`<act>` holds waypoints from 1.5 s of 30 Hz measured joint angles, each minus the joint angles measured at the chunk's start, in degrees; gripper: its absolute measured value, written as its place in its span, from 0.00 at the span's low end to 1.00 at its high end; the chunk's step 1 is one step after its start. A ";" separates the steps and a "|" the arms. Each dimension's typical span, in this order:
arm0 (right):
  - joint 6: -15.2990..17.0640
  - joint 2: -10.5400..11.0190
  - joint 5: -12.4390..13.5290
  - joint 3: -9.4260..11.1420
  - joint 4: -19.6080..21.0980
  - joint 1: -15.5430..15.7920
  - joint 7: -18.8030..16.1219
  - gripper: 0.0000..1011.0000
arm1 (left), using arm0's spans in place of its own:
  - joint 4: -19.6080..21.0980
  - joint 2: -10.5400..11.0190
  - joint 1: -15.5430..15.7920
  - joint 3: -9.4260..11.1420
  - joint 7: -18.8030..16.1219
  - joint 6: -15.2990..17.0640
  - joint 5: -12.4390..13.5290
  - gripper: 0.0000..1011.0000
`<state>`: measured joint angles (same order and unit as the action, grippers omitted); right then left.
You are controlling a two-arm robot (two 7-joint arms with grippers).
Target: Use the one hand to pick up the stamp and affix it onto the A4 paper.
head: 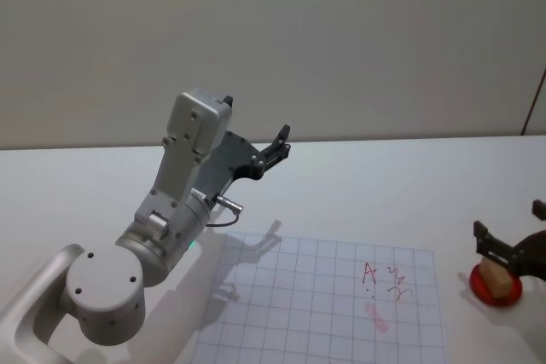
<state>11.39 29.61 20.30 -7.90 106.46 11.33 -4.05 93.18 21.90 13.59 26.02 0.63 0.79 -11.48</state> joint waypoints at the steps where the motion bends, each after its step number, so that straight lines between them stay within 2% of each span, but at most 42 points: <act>1: 0.21 0.06 -0.09 -0.04 -0.11 -0.07 -0.43 0.99 | 0.00 0.00 0.00 0.00 0.00 0.00 0.00 0.99; 7: 2.03 0.15 -0.79 -0.41 -0.77 -0.60 -2.70 0.99 | 0.00 0.00 0.00 0.00 0.00 0.00 0.00 0.99; 26: 6.13 -1.02 -3.89 -1.51 -1.74 -0.96 -2.43 0.99 | 0.00 -0.01 0.00 0.00 0.00 0.00 0.00 0.99; 45: 5.91 -1.47 -5.42 -1.49 -2.52 -0.63 -1.64 0.99 | 0.00 0.00 0.00 0.00 -0.01 0.00 0.00 0.99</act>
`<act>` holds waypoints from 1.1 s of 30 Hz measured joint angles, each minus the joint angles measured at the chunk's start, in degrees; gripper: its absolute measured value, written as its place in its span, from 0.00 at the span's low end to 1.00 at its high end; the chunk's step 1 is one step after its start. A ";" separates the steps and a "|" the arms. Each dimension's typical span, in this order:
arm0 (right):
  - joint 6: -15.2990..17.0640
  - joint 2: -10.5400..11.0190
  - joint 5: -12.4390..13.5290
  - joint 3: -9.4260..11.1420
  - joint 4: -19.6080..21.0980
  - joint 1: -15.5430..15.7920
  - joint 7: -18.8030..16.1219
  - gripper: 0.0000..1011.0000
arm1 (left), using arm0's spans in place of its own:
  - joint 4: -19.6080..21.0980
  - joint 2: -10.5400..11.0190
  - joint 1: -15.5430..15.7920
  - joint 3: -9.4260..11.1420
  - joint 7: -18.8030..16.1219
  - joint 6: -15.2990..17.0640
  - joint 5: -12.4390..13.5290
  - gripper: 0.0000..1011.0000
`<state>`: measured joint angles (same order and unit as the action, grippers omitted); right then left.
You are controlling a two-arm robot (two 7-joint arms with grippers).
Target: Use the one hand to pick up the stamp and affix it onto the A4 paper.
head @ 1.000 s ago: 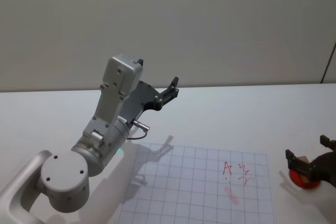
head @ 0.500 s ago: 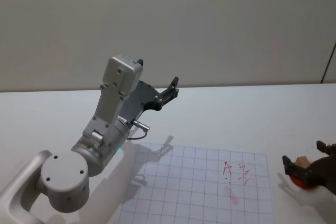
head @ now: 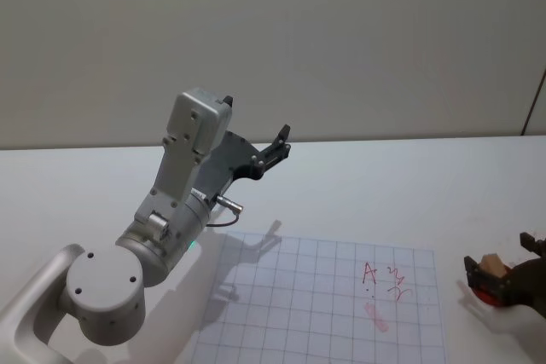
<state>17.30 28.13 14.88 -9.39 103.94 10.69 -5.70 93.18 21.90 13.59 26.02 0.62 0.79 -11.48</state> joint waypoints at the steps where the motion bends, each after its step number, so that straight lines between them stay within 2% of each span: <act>1: -0.04 0.01 0.00 0.04 -0.01 0.11 0.01 0.99 | 0.00 0.00 0.00 0.00 0.00 0.00 0.00 0.99; 25: 0.10 0.41 0.12 0.45 0.27 1.92 -0.99 0.99 | 0.00 0.00 0.00 0.00 0.00 0.00 0.00 0.99; 31: 0.03 0.49 0.01 0.51 0.33 2.20 -0.96 0.87 | 0.00 0.00 0.00 0.00 0.00 0.00 0.00 0.99; 33: 0.00 0.51 -0.01 0.53 0.34 2.29 -0.95 0.81 | 0.00 0.00 0.00 0.00 0.00 0.00 0.00 0.99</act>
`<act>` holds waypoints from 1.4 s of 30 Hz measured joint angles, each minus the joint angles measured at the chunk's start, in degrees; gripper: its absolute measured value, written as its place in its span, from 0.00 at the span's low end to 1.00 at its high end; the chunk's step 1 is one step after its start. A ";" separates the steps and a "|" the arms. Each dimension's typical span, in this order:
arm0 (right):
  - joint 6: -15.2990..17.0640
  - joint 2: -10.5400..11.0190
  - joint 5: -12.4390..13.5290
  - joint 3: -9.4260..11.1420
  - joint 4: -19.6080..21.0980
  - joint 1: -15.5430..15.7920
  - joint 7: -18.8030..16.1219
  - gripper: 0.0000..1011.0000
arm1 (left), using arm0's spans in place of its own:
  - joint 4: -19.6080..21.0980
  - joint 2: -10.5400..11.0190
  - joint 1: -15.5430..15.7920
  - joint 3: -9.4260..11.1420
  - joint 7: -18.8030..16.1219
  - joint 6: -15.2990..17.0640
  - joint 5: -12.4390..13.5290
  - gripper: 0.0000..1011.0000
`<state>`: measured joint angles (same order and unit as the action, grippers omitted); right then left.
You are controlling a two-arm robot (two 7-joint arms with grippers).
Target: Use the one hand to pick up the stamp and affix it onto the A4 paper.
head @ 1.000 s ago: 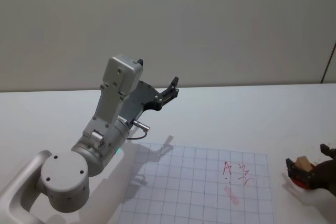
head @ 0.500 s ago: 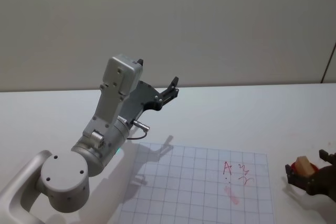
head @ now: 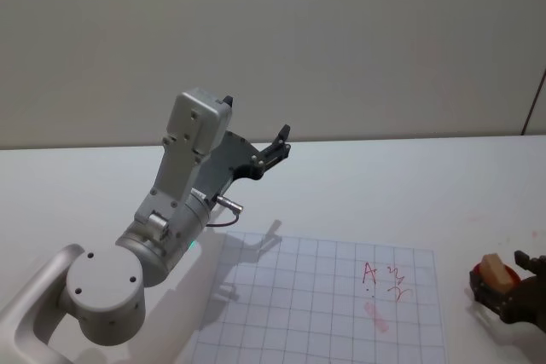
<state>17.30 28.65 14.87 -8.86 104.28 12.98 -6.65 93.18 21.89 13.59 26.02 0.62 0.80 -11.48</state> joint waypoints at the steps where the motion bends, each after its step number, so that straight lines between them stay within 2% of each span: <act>1: -0.01 0.01 -0.01 0.01 0.00 0.02 0.00 0.80 | 0.00 0.00 0.00 0.00 0.00 0.00 0.00 0.99; 4: -0.04 0.02 -0.03 0.03 0.02 0.12 0.02 0.70 | 0.00 0.00 0.00 0.00 0.00 0.00 0.00 0.99; 5: -0.04 0.03 -0.04 0.03 0.03 0.15 0.03 0.64 | 0.00 0.00 0.00 0.00 0.00 0.00 0.00 0.99; 7: -0.05 0.03 -0.04 0.04 0.03 0.16 0.04 0.62 | 0.00 0.00 0.00 0.00 0.00 0.00 0.00 0.99; 9: -0.07 0.05 -0.06 0.06 0.05 0.21 0.06 0.53 | 0.00 0.00 0.00 0.00 0.00 0.00 0.00 0.99; 15: -0.12 0.08 -0.09 0.08 0.08 0.29 0.08 0.36 | 0.00 0.00 0.00 0.00 0.00 0.00 0.00 0.99; 16: -0.13 0.08 -0.10 0.08 0.08 0.30 0.08 0.30 | 0.00 0.00 0.00 0.00 0.00 0.00 0.00 0.99; 20: -0.14 0.10 -0.13 0.08 0.09 0.32 0.08 0.22 | 0.00 0.00 0.00 0.00 0.00 0.00 0.00 0.99; 32: -0.63 0.06 -0.32 0.08 0.09 0.13 -0.67 0.22 | 0.00 0.00 0.00 0.00 0.00 0.00 0.00 0.99; 42: -3.58 -0.44 -0.76 -0.35 0.38 -1.99 -5.39 0.22 | 0.00 0.00 0.00 0.00 0.00 0.00 0.00 0.99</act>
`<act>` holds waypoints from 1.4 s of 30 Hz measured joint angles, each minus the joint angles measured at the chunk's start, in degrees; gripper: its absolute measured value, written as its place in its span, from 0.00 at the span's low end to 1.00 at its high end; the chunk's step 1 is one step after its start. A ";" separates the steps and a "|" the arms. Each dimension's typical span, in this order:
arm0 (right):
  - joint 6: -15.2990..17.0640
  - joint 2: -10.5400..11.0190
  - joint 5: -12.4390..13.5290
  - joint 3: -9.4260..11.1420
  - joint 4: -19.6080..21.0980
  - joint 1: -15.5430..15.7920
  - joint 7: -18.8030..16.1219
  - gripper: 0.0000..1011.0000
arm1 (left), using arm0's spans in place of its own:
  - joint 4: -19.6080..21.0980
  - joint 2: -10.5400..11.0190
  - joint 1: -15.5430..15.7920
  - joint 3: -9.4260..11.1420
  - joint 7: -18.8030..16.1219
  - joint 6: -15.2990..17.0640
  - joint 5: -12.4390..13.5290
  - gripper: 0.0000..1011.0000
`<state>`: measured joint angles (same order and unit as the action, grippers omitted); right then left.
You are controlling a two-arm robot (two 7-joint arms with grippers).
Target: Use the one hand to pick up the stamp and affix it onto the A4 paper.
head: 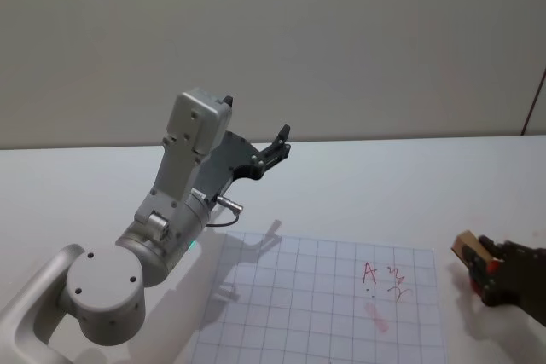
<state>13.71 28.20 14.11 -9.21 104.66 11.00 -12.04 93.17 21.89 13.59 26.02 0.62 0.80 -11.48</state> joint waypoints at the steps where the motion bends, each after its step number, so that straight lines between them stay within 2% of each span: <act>1: -0.21 -0.05 0.00 -0.03 0.02 -0.14 -0.41 0.22 | 0.00 0.00 0.00 0.00 0.00 0.00 0.00 0.99; 9: -1.94 -1.09 0.22 -0.83 -0.13 -2.75 -6.21 0.22 | 0.00 0.00 0.00 0.00 0.00 0.00 0.00 0.99; 16: -1.26 -1.61 0.88 -1.53 -1.21 -4.48 -11.02 0.22 | 0.00 0.00 0.00 0.00 0.00 0.00 0.00 0.99; 25: 2.55 -1.66 0.71 -2.33 -2.57 -5.58 -14.97 0.22 | 0.00 0.00 0.00 0.00 0.00 0.00 0.00 0.99; 28: 4.91 -1.55 -0.20 -2.76 -3.26 -5.96 -16.15 0.22 | 0.00 0.00 0.00 0.00 0.00 0.00 0.00 0.99; 35: 8.12 -1.74 -2.13 -3.78 -5.09 -6.91 -18.17 0.22 | 0.00 0.00 0.00 0.00 0.00 0.00 0.00 0.99; 42: 9.33 -2.42 -3.64 -4.47 -6.76 -8.30 -19.92 0.22 | 0.00 0.00 0.00 0.00 0.00 0.00 0.00 0.99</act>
<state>23.04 25.78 10.47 -13.68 97.90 2.70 -31.96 93.18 21.89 13.59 26.02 0.62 0.79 -11.48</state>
